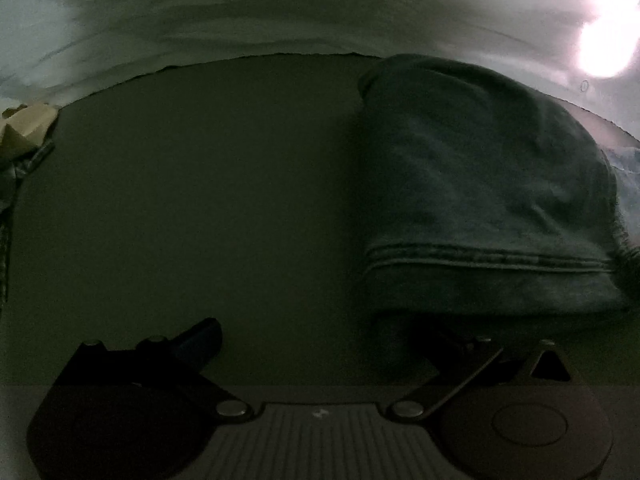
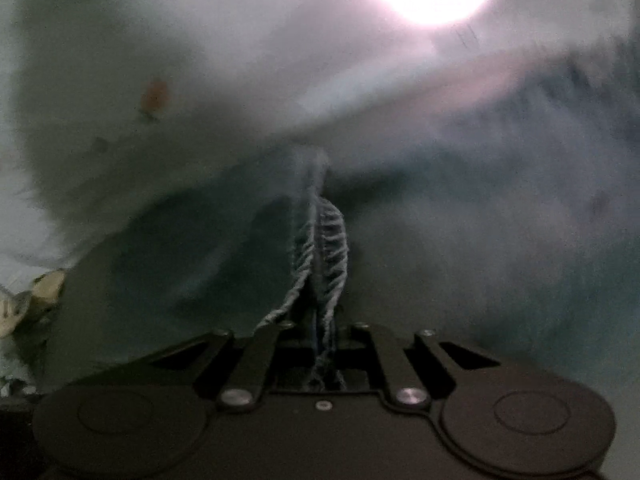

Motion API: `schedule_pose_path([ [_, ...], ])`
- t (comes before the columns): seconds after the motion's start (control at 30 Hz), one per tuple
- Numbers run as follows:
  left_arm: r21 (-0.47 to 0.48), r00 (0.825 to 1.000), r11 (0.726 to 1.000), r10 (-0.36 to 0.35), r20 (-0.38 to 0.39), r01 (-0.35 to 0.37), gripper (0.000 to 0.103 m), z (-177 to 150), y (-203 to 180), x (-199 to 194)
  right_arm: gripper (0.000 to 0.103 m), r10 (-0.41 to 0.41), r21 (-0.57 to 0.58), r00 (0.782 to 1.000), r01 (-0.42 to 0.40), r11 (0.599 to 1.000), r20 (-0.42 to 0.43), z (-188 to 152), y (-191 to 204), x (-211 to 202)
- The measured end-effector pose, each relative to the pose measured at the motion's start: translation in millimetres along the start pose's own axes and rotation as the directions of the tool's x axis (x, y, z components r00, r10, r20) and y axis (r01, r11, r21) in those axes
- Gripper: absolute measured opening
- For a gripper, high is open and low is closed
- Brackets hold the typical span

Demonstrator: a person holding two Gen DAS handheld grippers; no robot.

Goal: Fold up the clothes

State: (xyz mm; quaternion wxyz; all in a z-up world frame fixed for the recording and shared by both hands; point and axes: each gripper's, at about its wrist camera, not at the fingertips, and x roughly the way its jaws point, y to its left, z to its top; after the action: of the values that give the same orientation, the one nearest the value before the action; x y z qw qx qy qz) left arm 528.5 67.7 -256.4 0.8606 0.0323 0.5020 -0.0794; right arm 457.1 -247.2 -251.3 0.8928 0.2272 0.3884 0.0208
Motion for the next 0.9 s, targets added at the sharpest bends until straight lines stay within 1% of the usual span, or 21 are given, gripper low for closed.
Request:
schedule_pose_path([
  [0.13,0.006,1.0,1.0,-0.004,0.003,0.004,0.103,-2.0,2.4,-2.1,0.009,-0.019,0.006,1.0,0.019,1.0,0.005,0.2,2.5,2.1],
  [0.27,0.004,1.0,1.0,-0.001,-0.003,0.001,0.103,-2.9,4.0,-2.6,0.011,0.001,0.067,1.0,-0.001,0.998,0.005,-0.4,-7.5,-1.4],
  [0.37,-0.015,0.999,1.0,0.005,-0.037,-0.006,0.103,5.5,1.6,0.6,0.017,0.016,0.11,1.0,-0.016,0.994,0.003,0.0,-15.0,-4.5],
  [0.43,-0.061,0.998,0.998,0.002,-0.055,-0.005,0.103,11.2,3.9,-1.5,0.023,0.026,0.144,0.999,-0.029,0.989,0.018,1.4,-20.2,-15.9],
  [0.5,-0.099,1.0,0.995,-0.003,-0.029,0.0,0.103,16.6,6.3,-8.9,0.034,0.044,0.183,0.997,-0.055,0.982,0.063,4.7,-28.6,-25.0],
  [0.57,-0.096,1.0,0.995,0.01,-0.005,-0.01,0.103,24.3,4.8,-14.8,0.039,0.071,0.224,0.992,-0.094,0.97,0.108,9.5,-38.7,-30.8],
  [0.67,-0.07,0.999,0.997,0.032,0.01,-0.031,0.103,38.2,-1.4,-14.3,0.042,0.11,0.274,0.983,-0.146,0.95,0.145,20.6,-53.0,-30.6],
  [0.73,-0.069,0.999,0.997,0.035,0.019,-0.034,0.103,47.7,-4.3,-12.0,0.044,0.14,0.292,0.978,-0.181,0.939,0.155,28.8,-57.9,-24.6],
  [0.8,-0.087,0.999,0.996,0.025,0.024,-0.023,0.103,56.1,-5.7,-13.0,0.05,0.192,0.318,0.97,-0.231,0.92,0.151,35.0,-60.3,-15.1],
  [0.9,-0.073,1.0,0.997,-0.014,0.005,0.014,0.103,66.9,-8.5,-16.8,0.051,0.261,0.357,0.958,-0.288,0.889,0.122,45.1,-61.0,9.1],
])
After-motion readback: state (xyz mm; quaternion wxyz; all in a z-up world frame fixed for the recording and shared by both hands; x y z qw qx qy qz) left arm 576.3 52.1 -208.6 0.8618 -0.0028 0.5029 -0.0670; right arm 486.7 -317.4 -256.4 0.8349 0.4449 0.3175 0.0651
